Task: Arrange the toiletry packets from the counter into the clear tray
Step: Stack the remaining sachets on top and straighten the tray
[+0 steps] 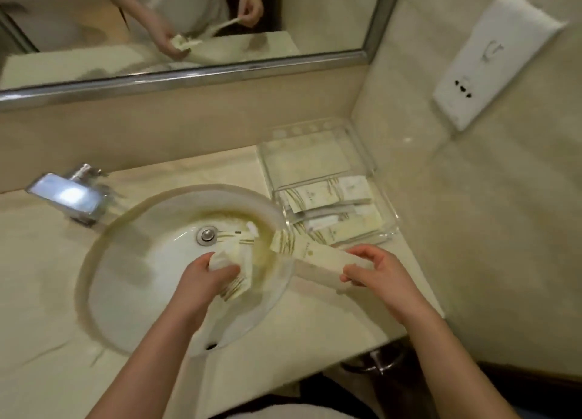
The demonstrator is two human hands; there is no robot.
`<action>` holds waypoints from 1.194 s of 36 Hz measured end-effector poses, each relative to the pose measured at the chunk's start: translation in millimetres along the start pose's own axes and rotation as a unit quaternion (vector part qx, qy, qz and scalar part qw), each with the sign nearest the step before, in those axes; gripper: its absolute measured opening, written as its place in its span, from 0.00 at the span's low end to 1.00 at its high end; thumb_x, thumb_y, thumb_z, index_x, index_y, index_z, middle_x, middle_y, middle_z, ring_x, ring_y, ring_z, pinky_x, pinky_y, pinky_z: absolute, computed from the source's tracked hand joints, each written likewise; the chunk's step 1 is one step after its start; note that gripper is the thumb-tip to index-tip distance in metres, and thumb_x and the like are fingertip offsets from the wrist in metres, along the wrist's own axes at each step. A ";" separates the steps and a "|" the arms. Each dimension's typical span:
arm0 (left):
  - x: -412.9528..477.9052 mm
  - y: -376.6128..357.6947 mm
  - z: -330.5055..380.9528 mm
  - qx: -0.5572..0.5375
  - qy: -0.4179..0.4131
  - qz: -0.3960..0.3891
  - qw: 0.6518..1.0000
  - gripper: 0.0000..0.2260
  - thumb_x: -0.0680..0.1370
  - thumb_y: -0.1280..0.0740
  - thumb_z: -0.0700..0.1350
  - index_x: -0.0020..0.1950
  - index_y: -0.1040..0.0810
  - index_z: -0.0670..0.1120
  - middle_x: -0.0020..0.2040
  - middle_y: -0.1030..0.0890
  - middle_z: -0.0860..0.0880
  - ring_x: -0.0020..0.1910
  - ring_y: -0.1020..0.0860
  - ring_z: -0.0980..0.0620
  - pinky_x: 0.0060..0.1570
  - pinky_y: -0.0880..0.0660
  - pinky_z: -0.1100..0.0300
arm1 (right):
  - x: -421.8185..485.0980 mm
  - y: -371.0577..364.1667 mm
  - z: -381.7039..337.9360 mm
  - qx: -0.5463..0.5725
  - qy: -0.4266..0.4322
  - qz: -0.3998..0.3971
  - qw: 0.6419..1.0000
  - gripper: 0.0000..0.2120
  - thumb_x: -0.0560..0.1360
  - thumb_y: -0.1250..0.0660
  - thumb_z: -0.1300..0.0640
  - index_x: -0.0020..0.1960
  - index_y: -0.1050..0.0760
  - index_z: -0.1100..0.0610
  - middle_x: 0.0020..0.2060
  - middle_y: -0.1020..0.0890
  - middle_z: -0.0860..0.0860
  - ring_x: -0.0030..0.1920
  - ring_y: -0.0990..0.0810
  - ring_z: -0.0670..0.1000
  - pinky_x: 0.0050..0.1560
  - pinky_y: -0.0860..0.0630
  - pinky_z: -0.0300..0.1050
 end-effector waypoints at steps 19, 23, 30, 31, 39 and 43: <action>4.3 -96.5 24.3 0.015 0.031 0.022 0.999 0.09 0.72 0.28 0.38 0.52 0.20 0.42 0.46 0.17 0.40 0.41 0.20 0.45 0.43 0.24 0.51 | 99.5 79.1 17.4 0.028 -0.057 0.090 0.994 0.12 0.76 0.32 0.54 0.52 0.22 0.62 0.33 0.19 0.52 0.34 0.23 0.50 0.37 0.29 0.46; 11.9 -104.1 33.0 0.011 0.031 0.016 0.999 0.09 0.72 0.28 0.37 0.52 0.20 0.42 0.47 0.16 0.41 0.43 0.19 0.44 0.45 0.23 0.50 | 111.7 76.4 2.0 -0.082 -0.005 0.100 0.992 0.04 0.76 0.32 0.57 0.47 0.23 0.58 0.34 0.21 0.49 0.35 0.23 0.49 0.36 0.31 0.41; 19.4 -112.3 37.1 0.015 0.039 -0.003 0.999 0.10 0.73 0.28 0.37 0.54 0.20 0.43 0.49 0.16 0.42 0.49 0.17 0.42 0.51 0.22 0.46 | 119.5 69.2 10.4 -0.336 -0.003 0.101 0.937 0.22 0.77 0.36 0.47 0.67 0.27 0.58 0.60 0.19 0.56 0.60 0.21 0.59 0.54 0.26 0.48; 19.8 -113.5 37.6 0.014 0.040 -0.004 0.999 0.11 0.73 0.28 0.37 0.54 0.20 0.43 0.49 0.16 0.42 0.48 0.17 0.42 0.50 0.22 0.47 | 117.8 67.1 11.1 -0.364 0.000 0.110 0.925 0.23 0.78 0.36 0.46 0.68 0.28 0.58 0.61 0.20 0.56 0.61 0.22 0.59 0.54 0.26 0.48; 20.8 -120.7 42.3 0.023 0.046 -0.020 0.998 0.12 0.73 0.28 0.37 0.55 0.21 0.43 0.49 0.16 0.43 0.47 0.18 0.44 0.42 0.24 0.55 | 100.1 51.6 4.0 -0.412 0.051 0.192 0.889 0.25 0.72 0.29 0.43 0.65 0.28 0.52 0.57 0.25 0.53 0.54 0.23 0.55 0.48 0.26 0.47; 21.9 -129.5 49.2 0.039 0.039 -0.041 0.998 0.13 0.71 0.26 0.38 0.54 0.20 0.44 0.48 0.15 0.45 0.47 0.17 0.46 0.43 0.23 0.56 | 86.1 21.8 -7.2 -0.181 0.075 0.059 0.979 0.16 0.75 0.33 0.42 0.59 0.25 0.48 0.51 0.22 0.44 0.49 0.22 0.44 0.47 0.26 0.42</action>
Point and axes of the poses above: each hand's wrist, its own x-axis towards the middle knuckle, its own y-axis out of the back of the hand, z = x × y, the point moved 2 cm from there along x, towards the middle knuckle
